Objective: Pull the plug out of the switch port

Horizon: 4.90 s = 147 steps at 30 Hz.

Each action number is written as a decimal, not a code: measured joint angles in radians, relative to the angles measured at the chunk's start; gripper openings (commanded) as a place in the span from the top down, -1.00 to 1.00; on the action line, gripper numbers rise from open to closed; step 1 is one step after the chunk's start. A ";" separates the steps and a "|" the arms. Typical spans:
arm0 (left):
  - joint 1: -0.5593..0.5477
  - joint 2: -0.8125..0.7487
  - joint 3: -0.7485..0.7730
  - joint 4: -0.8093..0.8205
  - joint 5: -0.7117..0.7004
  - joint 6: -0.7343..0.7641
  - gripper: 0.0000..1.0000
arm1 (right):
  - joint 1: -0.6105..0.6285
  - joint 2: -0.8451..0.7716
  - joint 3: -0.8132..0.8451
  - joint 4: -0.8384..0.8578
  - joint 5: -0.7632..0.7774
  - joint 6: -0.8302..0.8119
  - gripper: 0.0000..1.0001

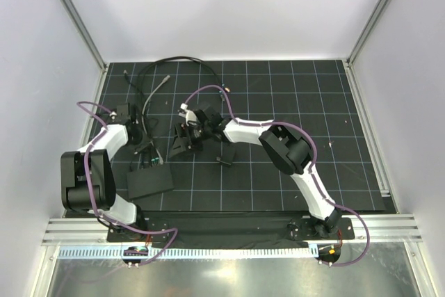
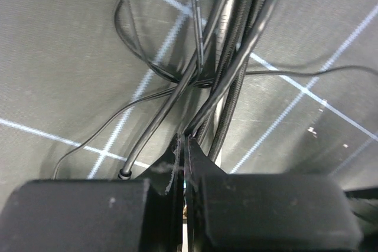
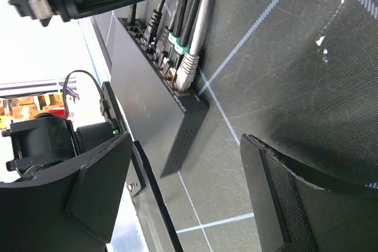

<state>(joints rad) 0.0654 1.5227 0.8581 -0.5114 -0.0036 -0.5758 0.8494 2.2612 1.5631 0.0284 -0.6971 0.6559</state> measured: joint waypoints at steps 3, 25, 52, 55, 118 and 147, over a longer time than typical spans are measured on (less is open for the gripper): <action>-0.003 0.000 -0.003 0.016 0.045 0.000 1.00 | 0.000 0.007 0.000 0.002 -0.004 0.004 -0.63; -0.034 -0.505 -0.186 -0.084 0.037 -0.157 0.66 | -0.043 0.070 0.013 0.045 -0.073 0.072 -0.24; -0.111 -0.653 -0.309 -0.346 -0.064 -0.492 0.71 | -0.050 0.077 0.146 -0.063 -0.119 -0.009 -0.13; -0.111 -0.619 -0.308 -0.350 -0.082 -0.495 0.72 | -0.060 0.132 0.268 -0.130 -0.159 -0.066 -0.12; -0.168 -0.452 -0.256 -0.347 -0.174 -0.512 1.00 | 0.026 0.320 0.230 0.244 -0.116 0.388 0.98; -0.206 -0.632 -0.220 -0.317 -0.151 -0.404 0.58 | -0.054 0.014 0.094 -0.133 0.166 0.114 0.98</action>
<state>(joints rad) -0.1402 0.8902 0.6376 -0.8280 -0.1551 -0.9798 0.7952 2.2753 1.6573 -0.1043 -0.5316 0.7700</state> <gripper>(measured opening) 0.150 0.188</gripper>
